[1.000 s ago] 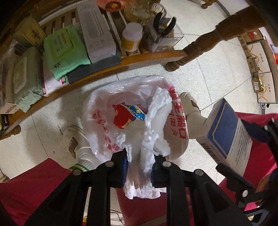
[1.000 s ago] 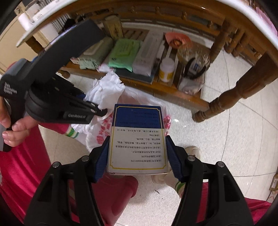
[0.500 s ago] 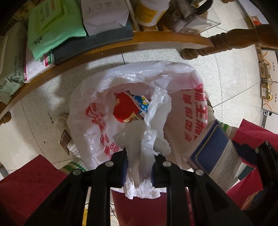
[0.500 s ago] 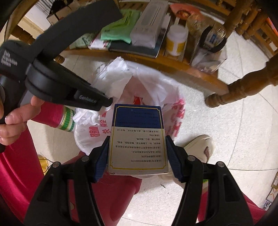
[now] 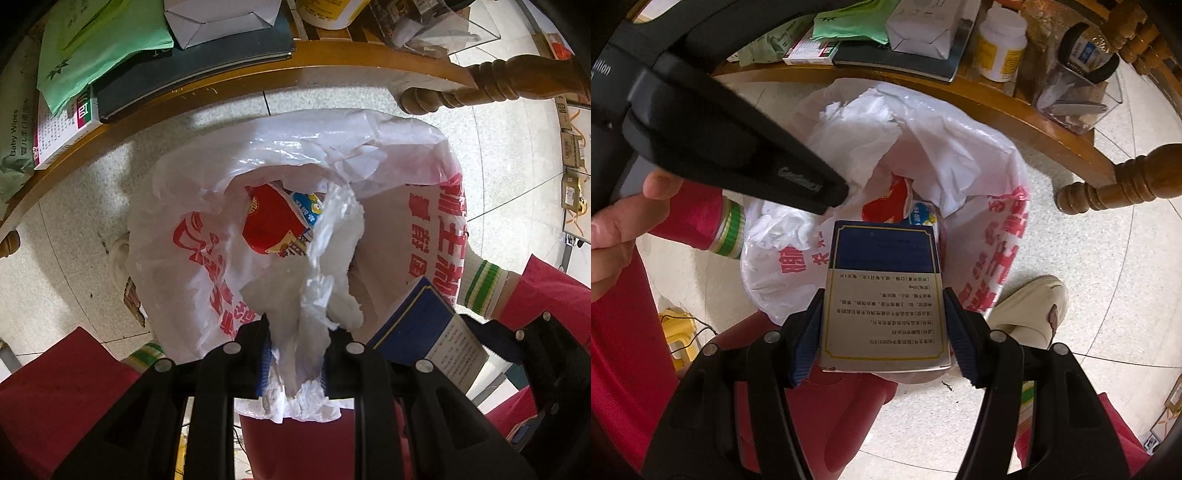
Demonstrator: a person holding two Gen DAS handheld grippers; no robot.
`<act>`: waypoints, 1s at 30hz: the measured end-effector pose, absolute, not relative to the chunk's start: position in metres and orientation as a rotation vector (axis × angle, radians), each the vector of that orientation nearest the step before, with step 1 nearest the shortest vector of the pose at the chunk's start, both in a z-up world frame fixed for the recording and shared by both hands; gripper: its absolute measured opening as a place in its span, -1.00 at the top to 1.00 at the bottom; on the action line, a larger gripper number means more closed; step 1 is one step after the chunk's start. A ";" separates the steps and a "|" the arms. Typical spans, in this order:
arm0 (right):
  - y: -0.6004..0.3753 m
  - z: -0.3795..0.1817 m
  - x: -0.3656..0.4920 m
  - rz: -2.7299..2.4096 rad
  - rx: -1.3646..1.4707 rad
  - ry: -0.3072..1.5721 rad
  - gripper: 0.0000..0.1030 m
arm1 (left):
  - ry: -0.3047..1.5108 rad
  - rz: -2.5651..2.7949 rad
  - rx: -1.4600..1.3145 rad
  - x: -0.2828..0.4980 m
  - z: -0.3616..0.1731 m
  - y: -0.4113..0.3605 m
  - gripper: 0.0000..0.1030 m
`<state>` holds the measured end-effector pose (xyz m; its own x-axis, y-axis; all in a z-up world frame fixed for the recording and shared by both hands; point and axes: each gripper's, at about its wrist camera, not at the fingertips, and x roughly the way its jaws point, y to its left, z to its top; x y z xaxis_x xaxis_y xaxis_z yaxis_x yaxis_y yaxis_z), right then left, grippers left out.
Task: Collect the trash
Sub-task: 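Open both tools to drop the tissue and card box into the bag, then raise both tools back over the table toward the black battery pack and red box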
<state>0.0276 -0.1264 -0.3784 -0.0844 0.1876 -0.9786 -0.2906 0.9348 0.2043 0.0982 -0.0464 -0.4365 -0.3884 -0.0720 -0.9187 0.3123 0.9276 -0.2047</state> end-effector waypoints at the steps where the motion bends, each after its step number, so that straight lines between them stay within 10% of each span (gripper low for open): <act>1: -0.125 -0.379 0.027 0.401 -0.077 1.607 -0.17 | 1.931 -0.413 0.174 0.098 -0.437 -0.046 0.60; 9: -0.122 -0.378 0.028 0.434 -0.040 1.605 -0.49 | 1.983 -0.384 0.209 0.097 -0.445 -0.048 -0.20; 30: -0.117 -0.358 0.015 0.431 -0.054 1.552 -0.50 | 1.889 -0.414 0.325 0.081 -0.405 -0.058 -0.37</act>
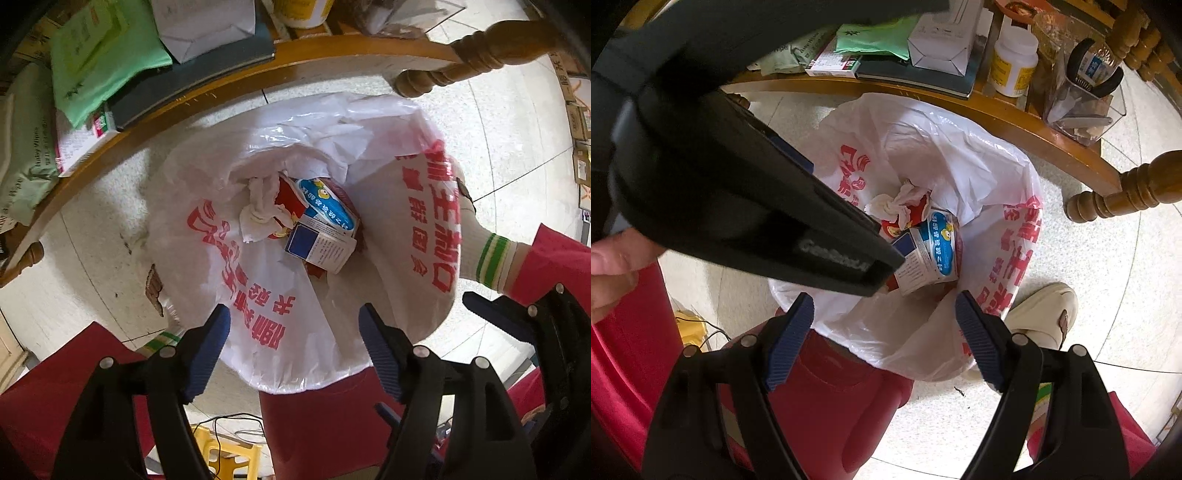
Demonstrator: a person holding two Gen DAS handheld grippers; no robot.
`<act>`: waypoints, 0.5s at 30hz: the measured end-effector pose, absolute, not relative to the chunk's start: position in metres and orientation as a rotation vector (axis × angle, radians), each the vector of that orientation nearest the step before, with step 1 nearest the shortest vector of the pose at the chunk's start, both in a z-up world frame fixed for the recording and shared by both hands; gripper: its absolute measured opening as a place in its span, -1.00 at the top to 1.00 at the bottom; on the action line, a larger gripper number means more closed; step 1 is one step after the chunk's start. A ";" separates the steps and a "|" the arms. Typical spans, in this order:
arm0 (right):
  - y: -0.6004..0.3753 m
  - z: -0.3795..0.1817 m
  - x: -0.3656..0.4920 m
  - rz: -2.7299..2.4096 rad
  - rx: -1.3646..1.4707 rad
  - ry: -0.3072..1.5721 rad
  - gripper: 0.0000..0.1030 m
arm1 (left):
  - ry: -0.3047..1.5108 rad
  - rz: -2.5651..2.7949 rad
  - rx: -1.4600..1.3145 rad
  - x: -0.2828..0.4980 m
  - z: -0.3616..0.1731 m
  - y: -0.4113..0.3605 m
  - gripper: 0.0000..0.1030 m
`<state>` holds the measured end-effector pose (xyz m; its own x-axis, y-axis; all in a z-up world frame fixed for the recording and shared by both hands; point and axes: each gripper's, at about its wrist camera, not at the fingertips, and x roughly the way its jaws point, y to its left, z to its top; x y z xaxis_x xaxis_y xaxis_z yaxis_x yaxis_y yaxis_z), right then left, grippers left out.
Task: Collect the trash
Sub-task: 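Raise both tools back over the table toward the black battery pack and red box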
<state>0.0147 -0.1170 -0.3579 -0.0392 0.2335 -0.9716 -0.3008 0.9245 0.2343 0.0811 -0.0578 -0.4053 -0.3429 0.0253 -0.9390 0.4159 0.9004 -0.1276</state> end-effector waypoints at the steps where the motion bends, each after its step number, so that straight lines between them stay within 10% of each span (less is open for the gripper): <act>1: -0.116 -0.356 0.013 0.430 -0.057 1.547 -0.50 | 1.878 -0.414 0.327 0.079 -0.401 -0.058 -0.37; 15: -0.134 -0.259 -0.025 0.384 -0.052 1.328 -0.64 | 1.591 -0.444 0.377 0.034 -0.280 -0.032 -0.49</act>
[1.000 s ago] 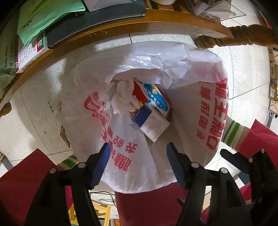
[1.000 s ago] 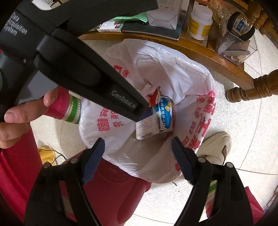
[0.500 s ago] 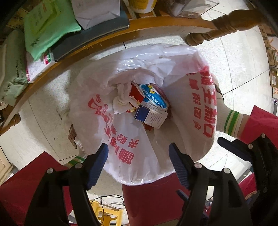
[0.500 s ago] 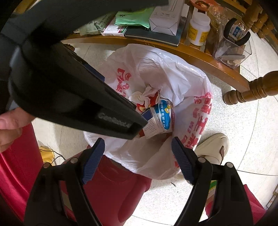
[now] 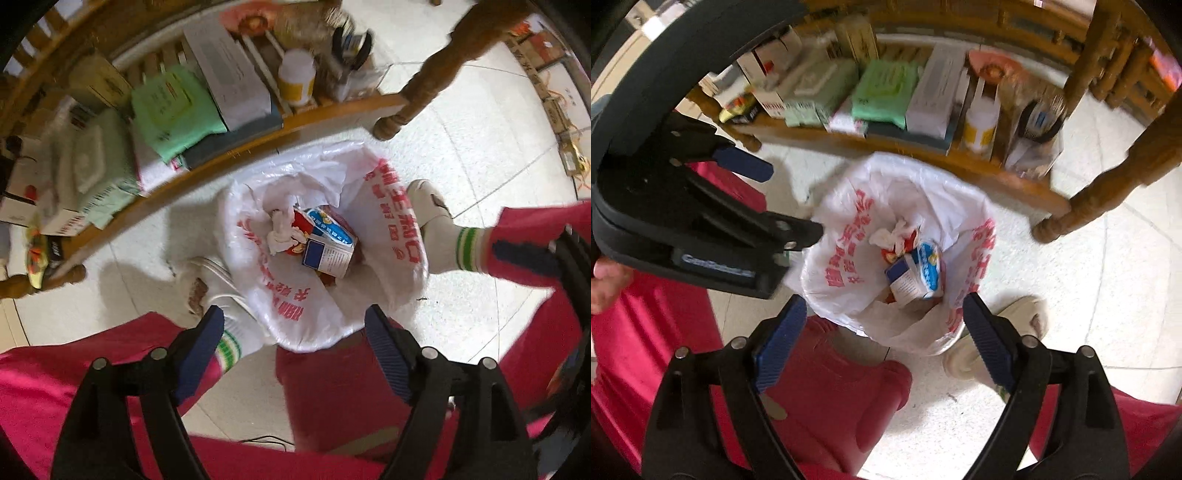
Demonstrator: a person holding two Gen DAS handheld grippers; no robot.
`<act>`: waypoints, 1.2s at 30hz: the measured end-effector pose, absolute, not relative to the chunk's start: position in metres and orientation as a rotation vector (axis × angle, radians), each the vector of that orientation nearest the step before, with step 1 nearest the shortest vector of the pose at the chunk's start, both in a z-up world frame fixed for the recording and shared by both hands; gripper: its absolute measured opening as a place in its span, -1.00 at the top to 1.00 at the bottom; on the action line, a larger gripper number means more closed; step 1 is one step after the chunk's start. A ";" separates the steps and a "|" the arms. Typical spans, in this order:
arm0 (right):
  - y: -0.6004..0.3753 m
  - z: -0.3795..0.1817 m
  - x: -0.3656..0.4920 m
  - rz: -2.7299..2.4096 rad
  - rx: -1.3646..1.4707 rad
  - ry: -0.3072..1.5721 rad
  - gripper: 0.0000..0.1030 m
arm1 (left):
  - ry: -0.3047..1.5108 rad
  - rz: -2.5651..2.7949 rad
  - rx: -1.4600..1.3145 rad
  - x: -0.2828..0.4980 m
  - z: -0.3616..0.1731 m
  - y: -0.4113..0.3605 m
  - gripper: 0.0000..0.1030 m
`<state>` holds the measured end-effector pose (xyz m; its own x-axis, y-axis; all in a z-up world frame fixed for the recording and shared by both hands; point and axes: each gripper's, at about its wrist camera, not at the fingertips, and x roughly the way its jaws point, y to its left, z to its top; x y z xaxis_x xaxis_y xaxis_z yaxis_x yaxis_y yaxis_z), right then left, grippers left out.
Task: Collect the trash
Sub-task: 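Raise both tools back over the table toward the black battery pack and red box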
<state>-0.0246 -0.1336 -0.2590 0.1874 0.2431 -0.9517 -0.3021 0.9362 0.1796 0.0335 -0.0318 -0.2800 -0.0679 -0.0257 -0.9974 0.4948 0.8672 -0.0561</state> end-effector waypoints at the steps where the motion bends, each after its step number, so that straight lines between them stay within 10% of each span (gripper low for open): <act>1: -0.134 -0.245 -0.029 0.387 -0.059 1.295 -0.64 | 1.572 -0.474 0.376 0.028 -0.261 -0.028 -0.50; 19: -0.180 0.108 -0.009 0.471 -0.206 0.565 -0.87 | 1.008 -0.750 0.419 0.064 0.071 0.070 -0.81; 36: -0.157 0.130 0.106 0.584 -0.298 0.659 -0.87 | 0.996 -0.957 0.747 0.125 0.046 0.049 -0.81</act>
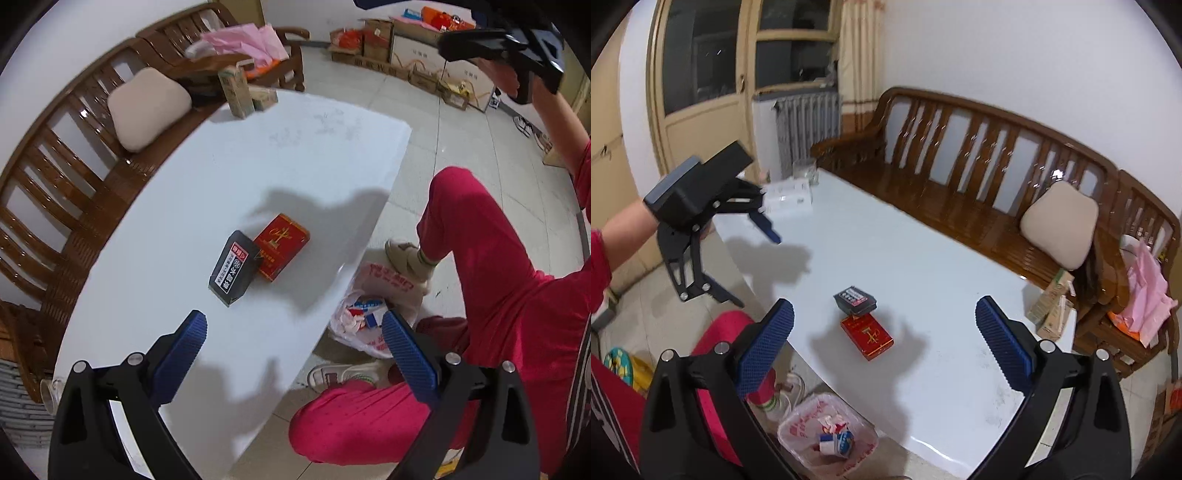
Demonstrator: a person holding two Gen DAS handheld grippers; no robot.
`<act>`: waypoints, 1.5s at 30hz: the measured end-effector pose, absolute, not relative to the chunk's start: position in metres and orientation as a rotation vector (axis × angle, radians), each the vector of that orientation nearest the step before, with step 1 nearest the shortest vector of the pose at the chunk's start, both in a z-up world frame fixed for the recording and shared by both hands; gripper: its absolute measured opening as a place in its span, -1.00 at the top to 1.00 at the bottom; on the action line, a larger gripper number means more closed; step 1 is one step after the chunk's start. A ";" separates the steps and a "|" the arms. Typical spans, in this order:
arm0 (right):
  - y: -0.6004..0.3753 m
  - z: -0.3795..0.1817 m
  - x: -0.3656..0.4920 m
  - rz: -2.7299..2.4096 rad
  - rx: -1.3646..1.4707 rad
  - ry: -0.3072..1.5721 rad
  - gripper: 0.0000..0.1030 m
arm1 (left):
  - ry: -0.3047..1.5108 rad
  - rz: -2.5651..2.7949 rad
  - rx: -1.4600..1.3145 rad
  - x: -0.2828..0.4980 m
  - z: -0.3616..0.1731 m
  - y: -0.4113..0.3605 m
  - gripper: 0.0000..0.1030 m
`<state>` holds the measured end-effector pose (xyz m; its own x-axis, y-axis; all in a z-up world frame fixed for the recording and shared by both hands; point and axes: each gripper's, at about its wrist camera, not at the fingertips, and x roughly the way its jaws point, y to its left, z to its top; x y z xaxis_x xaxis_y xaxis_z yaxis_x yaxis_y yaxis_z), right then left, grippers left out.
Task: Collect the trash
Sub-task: 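Raise both tools back over the table toward the black battery pack and red box, then grasp the black battery pack with the left tool while the right tool grasps the red box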
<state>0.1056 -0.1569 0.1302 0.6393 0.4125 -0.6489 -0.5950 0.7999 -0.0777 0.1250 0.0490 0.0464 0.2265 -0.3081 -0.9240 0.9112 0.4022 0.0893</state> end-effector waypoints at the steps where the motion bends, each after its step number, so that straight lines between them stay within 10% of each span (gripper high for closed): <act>1: -0.153 0.125 0.113 0.590 -0.309 0.671 -0.87 | 1.010 -0.971 0.740 0.133 0.041 0.050 -0.81; 45: -0.036 -0.113 0.249 1.002 -0.638 1.204 -0.86 | 1.241 -1.280 0.743 0.273 -0.113 0.024 -0.81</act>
